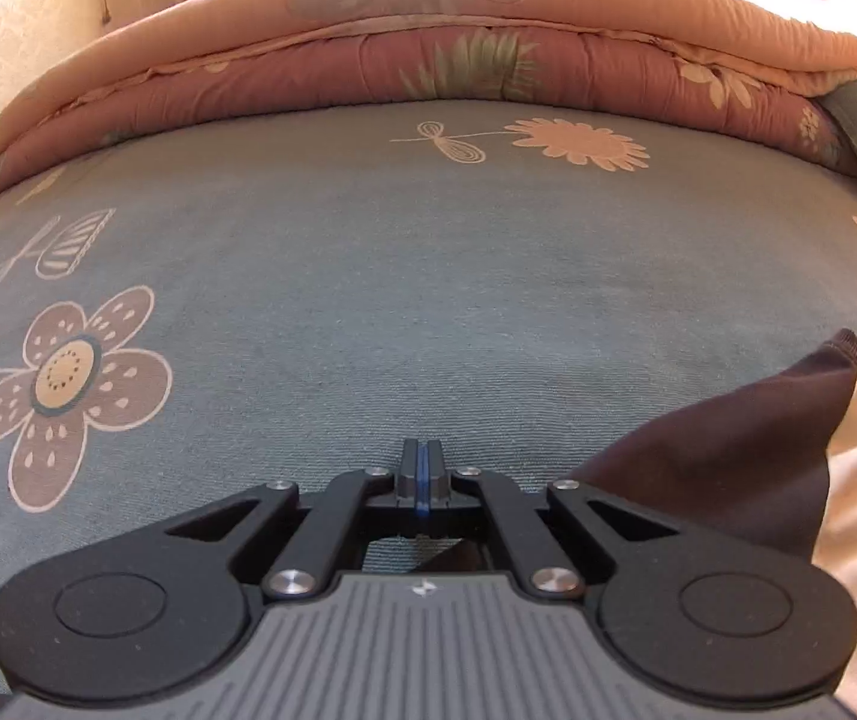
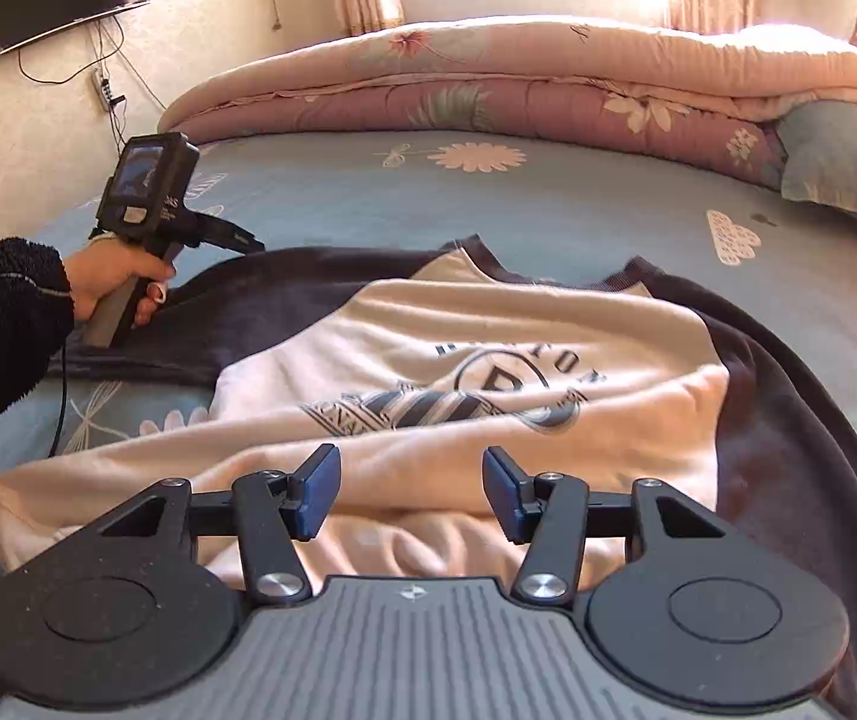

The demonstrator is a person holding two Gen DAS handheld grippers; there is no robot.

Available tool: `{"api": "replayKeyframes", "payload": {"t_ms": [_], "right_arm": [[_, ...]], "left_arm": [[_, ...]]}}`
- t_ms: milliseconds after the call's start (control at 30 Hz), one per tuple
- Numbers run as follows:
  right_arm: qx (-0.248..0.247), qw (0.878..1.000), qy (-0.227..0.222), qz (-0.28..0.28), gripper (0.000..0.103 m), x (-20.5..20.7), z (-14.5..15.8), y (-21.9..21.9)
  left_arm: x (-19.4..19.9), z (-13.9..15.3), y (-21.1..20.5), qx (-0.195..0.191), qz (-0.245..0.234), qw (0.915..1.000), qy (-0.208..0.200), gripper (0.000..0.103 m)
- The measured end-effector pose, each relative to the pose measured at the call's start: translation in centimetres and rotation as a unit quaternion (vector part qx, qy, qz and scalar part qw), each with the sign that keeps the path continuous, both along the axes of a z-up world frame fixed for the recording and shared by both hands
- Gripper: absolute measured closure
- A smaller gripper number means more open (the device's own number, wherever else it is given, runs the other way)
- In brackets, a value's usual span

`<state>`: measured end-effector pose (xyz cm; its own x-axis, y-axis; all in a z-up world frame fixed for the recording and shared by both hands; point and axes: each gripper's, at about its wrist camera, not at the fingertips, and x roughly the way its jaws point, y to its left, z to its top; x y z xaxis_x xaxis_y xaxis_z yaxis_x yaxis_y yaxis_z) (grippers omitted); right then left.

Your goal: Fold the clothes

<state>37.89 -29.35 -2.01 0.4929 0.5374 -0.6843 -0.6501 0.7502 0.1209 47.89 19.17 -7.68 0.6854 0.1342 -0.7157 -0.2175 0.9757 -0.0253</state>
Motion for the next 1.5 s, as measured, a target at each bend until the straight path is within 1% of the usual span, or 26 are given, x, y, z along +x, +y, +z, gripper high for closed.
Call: {"api": "replayKeyframes", "payload": {"t_ms": [33,67,133,167,233,267,333,433,567,600,667,800,833,867,900,933,967,1000,1033,1067,1100,1133,1267,1333,1433,1500], "right_arm": [[-0.005,1.000,0.001,-0.006,0.043,-0.6,-0.4,-0.8],[-0.009,1.000,0.006,-0.011,0.042,-1.0,-0.8,-1.5],[0.007,0.999,0.034,-0.026,0.042,-1.4,-1.9,-3.0],[0.021,0.998,0.055,-0.033,0.042,-1.4,-2.5,-3.7],[0.051,0.993,0.090,-0.052,0.042,-1.5,-3.4,-4.9],[0.065,0.991,0.102,-0.060,0.042,-1.7,-3.9,-5.3],[0.074,0.989,0.112,-0.069,0.041,-2.1,-4.5,-5.6],[0.082,0.987,0.118,-0.076,0.040,-2.3,-5.1,-5.5],[0.097,0.985,0.121,-0.080,0.039,-2.1,-5.1,-5.6],[0.098,0.984,0.121,-0.082,0.039,-2.0,-5.1,-5.7],[0.101,0.984,0.121,-0.082,0.039,-1.9,-5.2,-5.8],[0.102,0.983,0.126,-0.081,0.038,-1.7,-5.6,-5.9],[0.101,0.983,0.128,-0.083,0.038,-1.7,-5.7,-6.0],[0.100,0.983,0.129,-0.084,0.038,-1.6,-5.9,-6.0],[0.100,0.982,0.132,-0.086,0.037,-1.6,-6.1,-6.1],[0.102,0.982,0.135,-0.089,0.037,-1.6,-6.3,-6.2],[0.106,0.981,0.137,-0.090,0.037,-1.5,-6.4,-6.3],[0.111,0.980,0.139,-0.091,0.035,-1.5,-6.5,-6.3],[0.113,0.980,0.139,-0.091,0.035,-1.5,-6.5,-6.3],[0.113,0.980,0.139,-0.091,0.035,-1.5,-6.5,-6.3],[0.113,0.980,0.139,-0.089,0.035,-1.4,-6.5,-6.3],[0.112,0.980,0.140,-0.087,0.034,-1.4,-6.5,-6.2],[0.118,0.979,0.141,-0.089,0.032,-1.1,-6.7,-6.0],[0.118,0.979,0.140,-0.089,0.031,-1.0,-6.7,-5.9],[0.112,0.981,0.135,-0.085,0.031,-1.1,-6.7,-5.7],[0.115,0.980,0.137,-0.086,0.031,-1.1,-6.7,-5.8]], "left_arm": [[-0.4,0.6,0.3,-0.025,-0.018,0.9994,-0.016,0.102],[-0.5,1.1,0.3,-0.044,-0.037,0.9981,-0.024,0.093],[-0.2,2.2,-1.2,-0.046,-0.078,0.9954,-0.033,0.080],[0.4,2.6,-2.3,-0.047,-0.105,0.9928,-0.032,0.072],[1.9,2.9,-5.0,-0.058,-0.167,0.9841,-0.018,0.064],[2.8,2.9,-6.7,-0.057,-0.200,0.9780,-0.012,0.056],[4.1,2.4,-9.4,-0.035,-0.240,0.9701,-0.008,0.052],[6.4,0.8,-12.2,-0.005,-0.272,0.9622,0.012,0.051],[7.9,-1.1,-13.1,0.012,-0.284,0.9578,0.042,0.050],[8.1,-1.4,-13.1,0.010,-0.284,0.9574,0.049,0.048],[8.4,-1.6,-12.5,-0.007,-0.284,0.9568,0.062,0.044],[8.8,-1.4,-10.3,-0.034,-0.287,0.9533,0.088,0.043],[9.0,-1.4,-9.4,-0.050,-0.286,0.9522,0.094,0.043],[9.2,-1.3,-8.4,-0.076,-0.279,0.9524,0.098,0.043],[9.5,-1.3,-7.4,-0.107,-0.267,0.9524,0.102,0.043],[9.8,-1.5,-6.4,-0.145,-0.254,0.9502,0.108,0.044],[10.0,-1.7,-5.9,-0.186,-0.251,0.9425,0.120,0.043],[10.0,-2.0,-5.7,-0.223,-0.257,0.9306,0.135,0.039],[10.0,-2.1,-5.8,-0.238,-0.272,0.9212,0.145,0.035],[9.8,-2.2,-6.3,-0.235,-0.294,0.9143,0.150,0.027],[9.6,-2.2,-6.8,-0.231,-0.316,0.9069,0.155,0.025],[9.6,-2.2,-7.1,-0.227,-0.327,0.9040,0.157,0.025],[11.0,-2.8,-6.5,-0.263,-0.282,0.9125,0.137,0.025],[11.2,-2.9,-6.9,-0.264,-0.276,0.9147,0.132,0.026],[10.8,-3.0,-7.0,-0.269,-0.278,0.9121,0.137,0.027],[10.2,-3.0,-7.0,-0.274,-0.294,0.9038,0.147,0.027]]}}
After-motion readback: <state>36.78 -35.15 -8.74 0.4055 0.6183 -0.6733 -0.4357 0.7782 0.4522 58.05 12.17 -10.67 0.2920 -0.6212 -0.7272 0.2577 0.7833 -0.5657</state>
